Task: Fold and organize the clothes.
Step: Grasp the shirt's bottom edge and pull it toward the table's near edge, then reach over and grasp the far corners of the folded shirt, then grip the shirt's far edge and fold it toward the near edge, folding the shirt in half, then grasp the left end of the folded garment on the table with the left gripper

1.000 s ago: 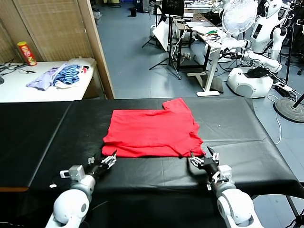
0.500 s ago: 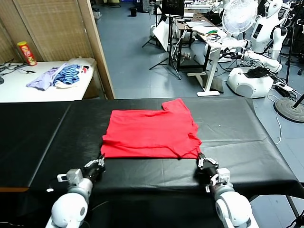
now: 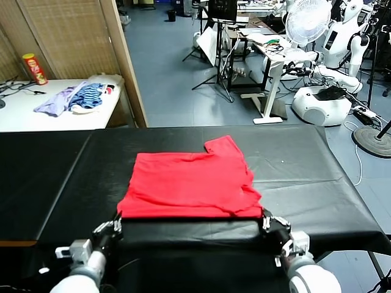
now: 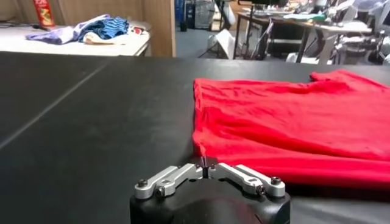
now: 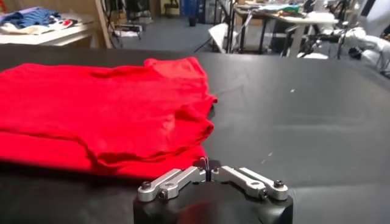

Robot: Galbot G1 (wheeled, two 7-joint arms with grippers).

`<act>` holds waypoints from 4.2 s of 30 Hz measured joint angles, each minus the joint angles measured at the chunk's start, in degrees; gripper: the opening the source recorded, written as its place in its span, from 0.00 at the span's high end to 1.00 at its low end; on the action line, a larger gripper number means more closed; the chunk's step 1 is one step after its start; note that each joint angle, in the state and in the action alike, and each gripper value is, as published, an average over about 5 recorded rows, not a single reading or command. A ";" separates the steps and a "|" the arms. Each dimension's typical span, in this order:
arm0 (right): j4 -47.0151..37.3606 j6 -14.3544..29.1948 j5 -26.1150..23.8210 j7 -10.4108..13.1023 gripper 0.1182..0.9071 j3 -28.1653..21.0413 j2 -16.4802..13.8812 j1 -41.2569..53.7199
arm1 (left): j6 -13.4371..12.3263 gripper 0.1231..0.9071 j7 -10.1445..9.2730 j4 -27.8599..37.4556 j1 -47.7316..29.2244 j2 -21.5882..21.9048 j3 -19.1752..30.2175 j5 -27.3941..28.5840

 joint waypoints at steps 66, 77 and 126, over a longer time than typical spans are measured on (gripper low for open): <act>-61.23 9.05 0.99 -3.87 0.99 -19.27 7.12 61.56 | 9.22 1.00 6.24 45.86 -59.25 8.01 19.41 -13.77; -39.32 -0.78 9.73 -1.00 0.99 -16.35 -0.05 49.71 | 9.63 1.00 4.65 30.54 -49.10 11.66 15.24 -14.59; -25.48 -3.69 2.15 4.23 0.14 -11.08 0.91 34.68 | 11.87 0.14 2.35 14.68 -28.38 9.10 5.48 -12.50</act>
